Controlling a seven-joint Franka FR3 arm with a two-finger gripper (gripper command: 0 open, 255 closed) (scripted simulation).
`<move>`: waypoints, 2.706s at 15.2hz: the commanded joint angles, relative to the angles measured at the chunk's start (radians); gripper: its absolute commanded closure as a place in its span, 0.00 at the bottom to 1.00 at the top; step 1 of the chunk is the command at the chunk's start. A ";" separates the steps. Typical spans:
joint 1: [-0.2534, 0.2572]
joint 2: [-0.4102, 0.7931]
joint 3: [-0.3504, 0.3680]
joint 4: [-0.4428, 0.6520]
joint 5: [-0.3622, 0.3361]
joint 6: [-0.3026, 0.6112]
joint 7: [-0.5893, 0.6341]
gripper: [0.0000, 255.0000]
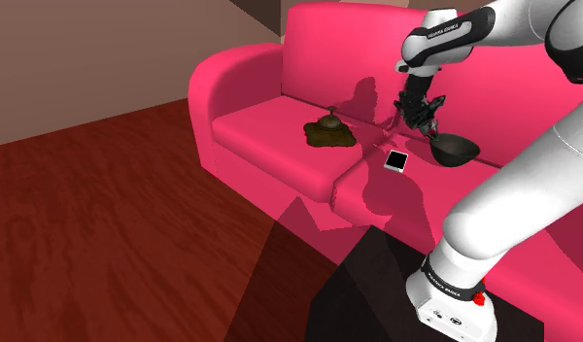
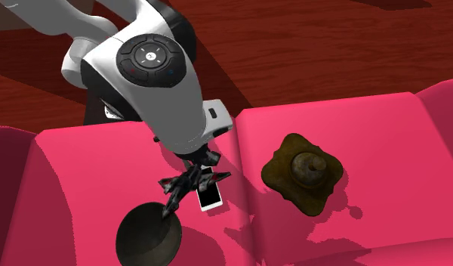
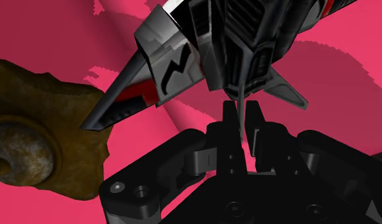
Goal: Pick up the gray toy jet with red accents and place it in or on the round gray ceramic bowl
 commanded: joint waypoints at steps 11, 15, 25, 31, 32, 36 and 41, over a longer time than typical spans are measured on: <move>-0.115 -0.058 -0.186 0.008 -0.056 -0.011 -0.279 1.00; -0.132 -0.043 -0.240 0.021 -0.052 0.001 -0.351 1.00; -0.126 0.010 -0.279 -0.076 -0.034 0.143 -0.365 1.00; -0.117 0.056 -0.305 -0.123 -0.009 0.228 -0.383 1.00; -0.117 0.056 -0.305 -0.123 -0.009 0.228 -0.383 1.00; -0.117 0.056 -0.305 -0.123 -0.009 0.228 -0.383 1.00; -0.117 0.055 -0.305 -0.123 -0.009 0.228 -0.383 0.00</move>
